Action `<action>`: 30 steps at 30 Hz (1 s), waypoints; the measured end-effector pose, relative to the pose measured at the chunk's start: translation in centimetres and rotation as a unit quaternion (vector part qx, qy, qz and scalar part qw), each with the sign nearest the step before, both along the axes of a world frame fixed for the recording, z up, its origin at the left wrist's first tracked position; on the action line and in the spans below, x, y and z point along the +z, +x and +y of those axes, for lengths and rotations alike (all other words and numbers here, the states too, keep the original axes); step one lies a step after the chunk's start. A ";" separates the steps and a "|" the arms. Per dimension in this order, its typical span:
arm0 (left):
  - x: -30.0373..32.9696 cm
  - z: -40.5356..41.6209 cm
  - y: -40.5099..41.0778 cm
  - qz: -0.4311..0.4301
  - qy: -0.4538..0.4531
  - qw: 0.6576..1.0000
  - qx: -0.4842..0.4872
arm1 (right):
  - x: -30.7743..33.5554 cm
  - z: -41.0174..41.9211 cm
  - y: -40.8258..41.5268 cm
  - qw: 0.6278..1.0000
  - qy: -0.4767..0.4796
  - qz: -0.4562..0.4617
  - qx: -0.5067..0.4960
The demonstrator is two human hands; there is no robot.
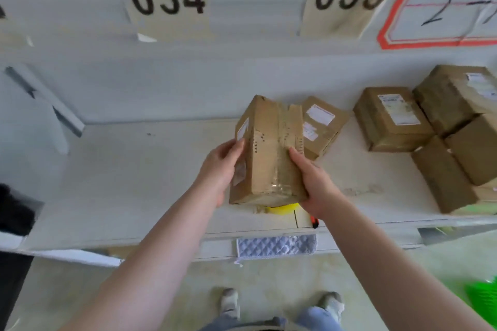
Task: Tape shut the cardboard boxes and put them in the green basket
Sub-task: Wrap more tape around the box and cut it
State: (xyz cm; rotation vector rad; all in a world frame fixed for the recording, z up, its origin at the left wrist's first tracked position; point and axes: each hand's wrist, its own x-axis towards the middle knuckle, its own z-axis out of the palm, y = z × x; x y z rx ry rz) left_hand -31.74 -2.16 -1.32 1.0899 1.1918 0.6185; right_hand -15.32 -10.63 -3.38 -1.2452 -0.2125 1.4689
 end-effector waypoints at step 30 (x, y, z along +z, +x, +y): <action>-8.6 1.5 -10.4 0.119 -0.102 0.988 0.009 | -8.7 3.5 -11.4 0.942 -0.061 -0.301 0.135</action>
